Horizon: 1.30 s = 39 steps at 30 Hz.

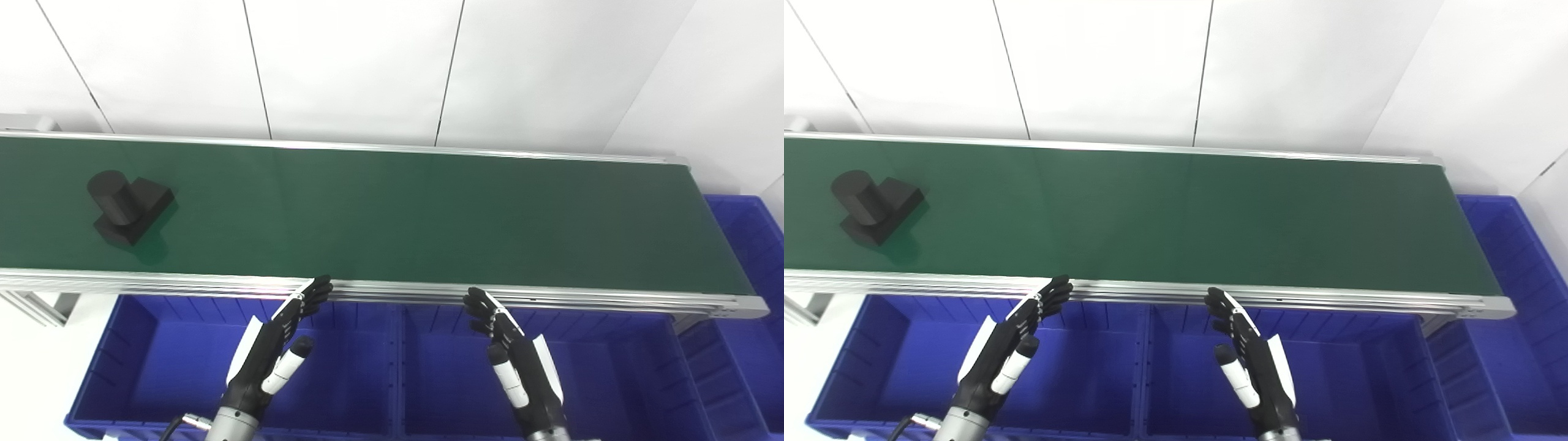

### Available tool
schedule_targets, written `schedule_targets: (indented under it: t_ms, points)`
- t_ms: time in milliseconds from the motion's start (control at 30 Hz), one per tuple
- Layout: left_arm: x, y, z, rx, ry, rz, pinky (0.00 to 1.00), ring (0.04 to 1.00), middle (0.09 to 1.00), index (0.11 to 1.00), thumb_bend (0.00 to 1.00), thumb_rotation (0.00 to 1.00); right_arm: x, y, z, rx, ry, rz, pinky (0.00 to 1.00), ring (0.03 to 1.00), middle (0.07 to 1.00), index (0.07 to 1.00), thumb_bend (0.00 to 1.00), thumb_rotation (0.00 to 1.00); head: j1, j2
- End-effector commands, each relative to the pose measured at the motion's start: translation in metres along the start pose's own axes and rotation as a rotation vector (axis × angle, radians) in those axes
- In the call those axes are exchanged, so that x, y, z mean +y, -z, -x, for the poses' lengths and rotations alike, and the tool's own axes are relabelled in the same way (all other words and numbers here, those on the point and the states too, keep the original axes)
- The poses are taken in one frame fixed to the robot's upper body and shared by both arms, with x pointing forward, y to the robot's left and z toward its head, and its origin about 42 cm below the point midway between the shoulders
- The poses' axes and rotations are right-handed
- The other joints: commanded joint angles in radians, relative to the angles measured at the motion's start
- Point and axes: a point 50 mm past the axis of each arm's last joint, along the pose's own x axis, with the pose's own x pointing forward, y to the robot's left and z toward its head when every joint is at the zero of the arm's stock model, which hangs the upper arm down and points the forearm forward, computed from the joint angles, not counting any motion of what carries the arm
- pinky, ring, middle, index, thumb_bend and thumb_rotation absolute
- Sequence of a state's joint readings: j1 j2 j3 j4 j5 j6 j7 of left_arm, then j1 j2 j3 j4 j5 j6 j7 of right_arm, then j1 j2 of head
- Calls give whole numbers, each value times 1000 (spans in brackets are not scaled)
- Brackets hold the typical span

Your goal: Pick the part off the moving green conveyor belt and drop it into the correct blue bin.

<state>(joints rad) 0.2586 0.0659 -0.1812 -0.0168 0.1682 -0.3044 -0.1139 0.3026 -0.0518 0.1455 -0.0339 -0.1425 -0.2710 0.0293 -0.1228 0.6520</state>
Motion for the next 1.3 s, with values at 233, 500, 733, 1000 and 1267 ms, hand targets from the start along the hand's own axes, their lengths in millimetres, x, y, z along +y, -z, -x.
schedule_targets:
  t_ms: [233,500,733,1000,1267]
  points:
    - [-7,-7,-7,-57,9,-12,839,871,880,876,724,1000,-10,-4,5,-64,7,-18,834,871,872,895,734,973,139,-46]
    - [-23,6,-11,-58,-17,0,806,839,847,844,682,1000,-25,14,9,-84,2,-11,846,867,873,896,689,986,290,-129]
    - [-27,11,-15,-53,-13,-6,788,825,837,834,704,975,-31,23,10,-64,3,-16,871,875,879,900,705,1000,319,-164]
    - [-29,15,-17,-57,-22,-4,759,809,829,823,730,954,-31,25,8,-58,1,-22,882,885,885,902,681,1000,313,-179]
    - [-30,16,-18,-42,-24,1,771,815,831,823,735,952,-32,28,7,-53,2,-22,877,879,883,902,703,1000,314,-189]
